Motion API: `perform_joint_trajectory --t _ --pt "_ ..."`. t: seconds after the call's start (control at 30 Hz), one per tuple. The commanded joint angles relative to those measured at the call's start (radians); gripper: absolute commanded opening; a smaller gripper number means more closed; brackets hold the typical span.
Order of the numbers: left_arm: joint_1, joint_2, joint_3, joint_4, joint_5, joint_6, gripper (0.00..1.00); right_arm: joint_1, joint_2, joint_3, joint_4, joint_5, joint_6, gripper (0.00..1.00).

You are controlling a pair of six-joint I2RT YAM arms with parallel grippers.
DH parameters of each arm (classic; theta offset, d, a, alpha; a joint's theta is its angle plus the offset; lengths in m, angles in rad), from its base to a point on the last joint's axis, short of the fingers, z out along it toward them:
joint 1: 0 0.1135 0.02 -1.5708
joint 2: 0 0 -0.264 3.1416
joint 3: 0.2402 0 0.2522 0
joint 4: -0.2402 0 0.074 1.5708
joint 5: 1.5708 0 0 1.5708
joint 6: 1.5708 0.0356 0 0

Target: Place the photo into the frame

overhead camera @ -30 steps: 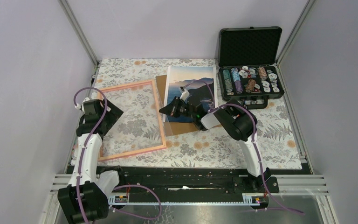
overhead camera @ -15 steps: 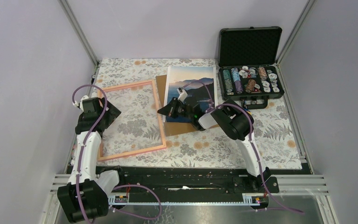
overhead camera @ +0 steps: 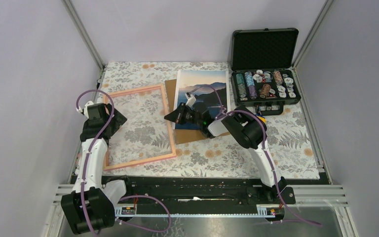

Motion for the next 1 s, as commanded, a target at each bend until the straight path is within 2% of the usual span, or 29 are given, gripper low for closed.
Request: perform_joint_trajectory --t 0.0,0.27,0.97 --pt "0.004 0.023 -0.005 0.085 0.01 -0.005 0.99 0.041 0.02 0.061 0.028 -0.015 -0.028 0.0" --pt "0.005 0.048 0.007 0.093 0.015 -0.018 0.99 0.043 0.039 0.078 0.016 -0.003 -0.032 0.0" --pt "0.013 0.098 -0.025 0.083 -0.085 -0.047 0.99 0.049 0.06 0.112 -0.006 0.007 -0.028 0.0"
